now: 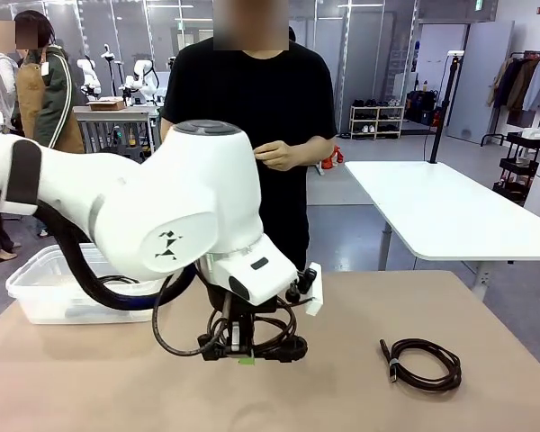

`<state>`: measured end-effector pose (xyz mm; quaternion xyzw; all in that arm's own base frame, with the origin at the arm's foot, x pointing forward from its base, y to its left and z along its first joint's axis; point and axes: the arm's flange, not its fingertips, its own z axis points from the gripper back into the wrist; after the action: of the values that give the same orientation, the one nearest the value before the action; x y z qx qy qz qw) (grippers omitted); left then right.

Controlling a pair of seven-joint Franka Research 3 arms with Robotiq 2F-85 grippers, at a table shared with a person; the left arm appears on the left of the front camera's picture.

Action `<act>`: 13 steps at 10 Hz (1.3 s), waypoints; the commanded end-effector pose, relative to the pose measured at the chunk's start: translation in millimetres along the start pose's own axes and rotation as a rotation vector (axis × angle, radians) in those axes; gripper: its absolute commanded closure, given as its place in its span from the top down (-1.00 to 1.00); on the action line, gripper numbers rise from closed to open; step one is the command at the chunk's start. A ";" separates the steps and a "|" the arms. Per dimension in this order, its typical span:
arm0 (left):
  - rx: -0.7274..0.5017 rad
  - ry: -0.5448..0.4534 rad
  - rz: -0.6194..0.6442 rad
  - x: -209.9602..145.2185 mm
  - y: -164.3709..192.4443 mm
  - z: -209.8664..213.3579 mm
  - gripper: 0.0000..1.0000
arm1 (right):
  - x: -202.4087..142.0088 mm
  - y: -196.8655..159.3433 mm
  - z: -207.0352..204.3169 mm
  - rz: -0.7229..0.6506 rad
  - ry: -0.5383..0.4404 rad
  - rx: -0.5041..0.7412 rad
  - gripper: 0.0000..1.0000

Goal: Organize and store the cables.
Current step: Place the Power Cable into the Organizing box.

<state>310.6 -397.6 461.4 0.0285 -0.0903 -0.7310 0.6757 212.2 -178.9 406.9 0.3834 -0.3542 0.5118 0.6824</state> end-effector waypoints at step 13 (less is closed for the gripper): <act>0.055 0.014 -0.148 -188.3 73.4 64.9 -0.67 | 1.9 -0.7 2.4 0.018 -0.013 -0.005 1.00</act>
<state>388.7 -231.7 514.3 0.0519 -0.1100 -0.7765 0.6182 212.6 -178.7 407.1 0.3833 -0.3538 0.5122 0.6823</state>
